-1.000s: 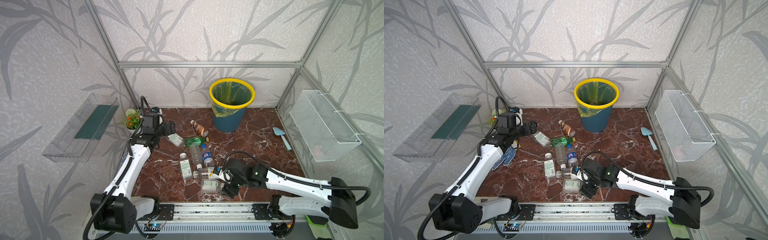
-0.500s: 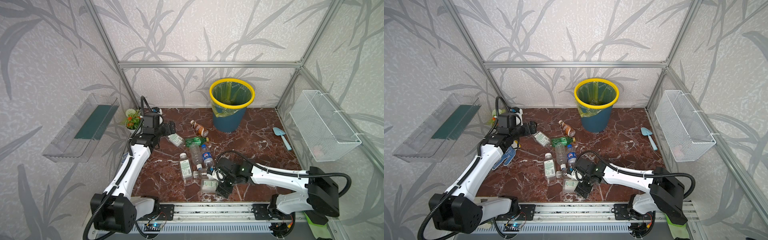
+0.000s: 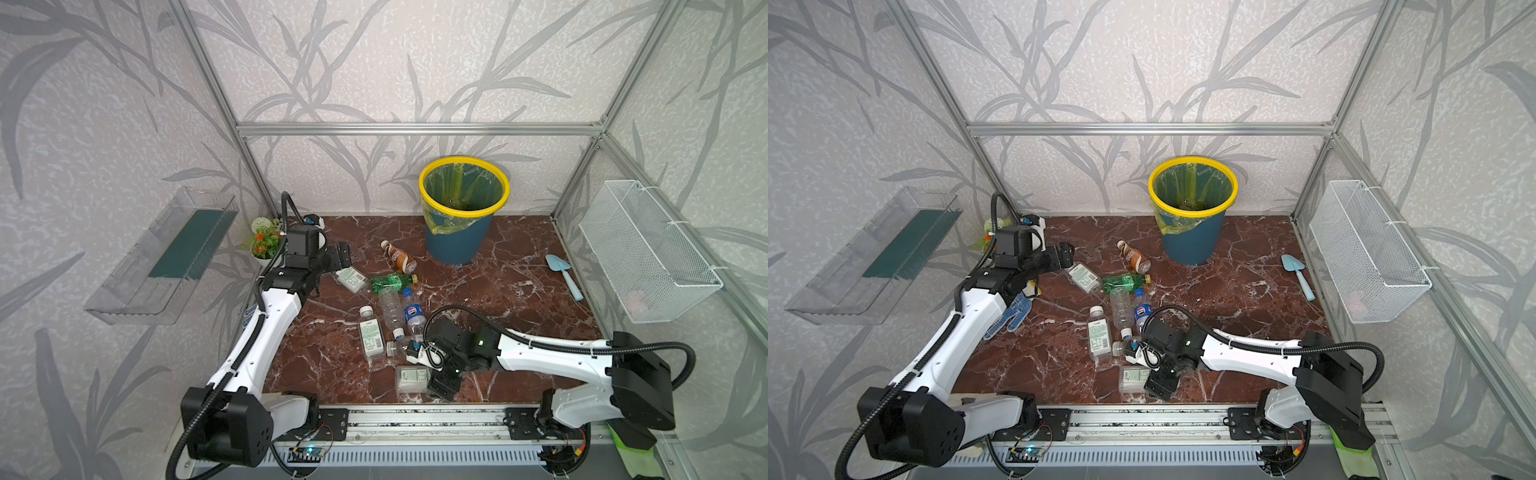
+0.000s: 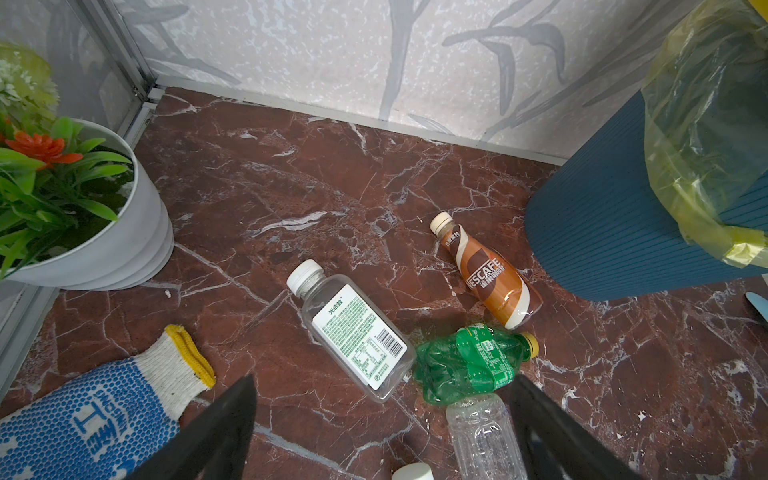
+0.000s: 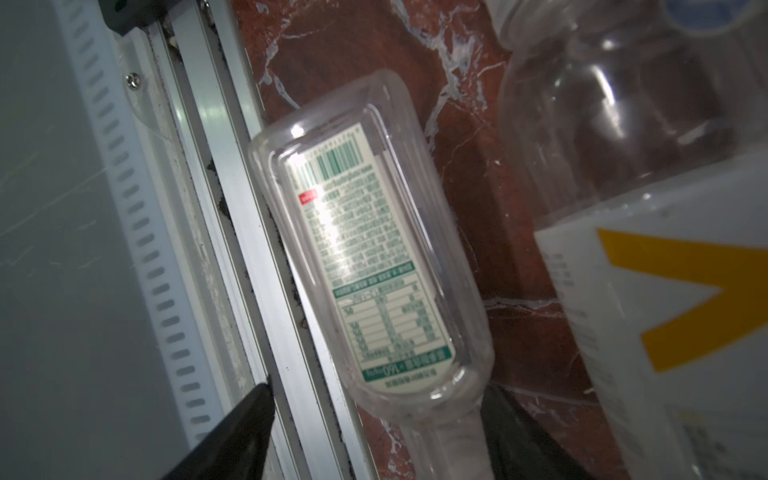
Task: Throw the plastic bottles in the bin
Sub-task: 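Grasp the green-label clear bottle near the robot with the right gripper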
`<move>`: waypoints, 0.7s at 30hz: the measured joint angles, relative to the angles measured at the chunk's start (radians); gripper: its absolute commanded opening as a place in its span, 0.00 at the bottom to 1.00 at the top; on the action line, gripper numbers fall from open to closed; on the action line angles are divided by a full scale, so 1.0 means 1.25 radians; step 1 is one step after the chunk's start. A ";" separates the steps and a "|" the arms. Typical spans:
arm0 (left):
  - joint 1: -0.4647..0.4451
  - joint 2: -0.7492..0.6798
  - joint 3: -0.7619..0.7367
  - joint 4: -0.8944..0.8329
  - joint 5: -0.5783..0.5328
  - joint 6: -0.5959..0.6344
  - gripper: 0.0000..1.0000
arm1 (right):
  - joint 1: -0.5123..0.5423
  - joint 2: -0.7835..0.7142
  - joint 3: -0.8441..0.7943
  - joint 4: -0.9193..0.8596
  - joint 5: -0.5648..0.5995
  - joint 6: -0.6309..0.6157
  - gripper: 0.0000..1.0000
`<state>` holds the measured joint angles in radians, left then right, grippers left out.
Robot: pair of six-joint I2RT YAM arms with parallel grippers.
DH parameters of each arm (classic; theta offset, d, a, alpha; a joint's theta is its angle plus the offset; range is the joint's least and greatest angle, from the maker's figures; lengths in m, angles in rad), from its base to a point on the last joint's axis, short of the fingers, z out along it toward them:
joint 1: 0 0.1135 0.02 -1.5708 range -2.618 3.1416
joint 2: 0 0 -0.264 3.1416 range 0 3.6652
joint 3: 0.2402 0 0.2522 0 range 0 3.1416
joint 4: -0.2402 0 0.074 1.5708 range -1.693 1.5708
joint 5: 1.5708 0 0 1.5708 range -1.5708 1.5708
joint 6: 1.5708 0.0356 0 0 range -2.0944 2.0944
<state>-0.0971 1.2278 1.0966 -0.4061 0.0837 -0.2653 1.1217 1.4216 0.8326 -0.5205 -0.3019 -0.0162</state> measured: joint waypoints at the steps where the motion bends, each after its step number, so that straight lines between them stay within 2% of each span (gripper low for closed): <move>1: 0.000 0.000 0.000 0.000 0.000 0.000 0.94 | 0.002 0.003 0.002 0.000 -0.003 0.000 0.78; 5: 0.000 0.000 0.000 0.000 0.000 0.000 0.94 | 0.008 0.020 0.013 0.000 -0.004 -0.009 0.85; 9: 0.000 0.000 0.000 0.000 0.000 0.000 0.94 | 0.013 0.057 0.042 0.001 -0.002 -0.028 0.87; 16: 0.000 0.000 0.000 0.000 0.000 0.000 0.94 | 0.020 0.121 0.074 0.012 0.011 -0.065 0.87; 21: 0.000 0.000 0.000 0.000 0.000 0.000 0.94 | 0.029 0.151 0.091 0.024 0.011 -0.082 0.82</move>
<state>-0.0971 1.2274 1.0966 -0.4065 0.0837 -0.2649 1.1584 1.6100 0.9463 -0.4904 -0.2882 -0.1188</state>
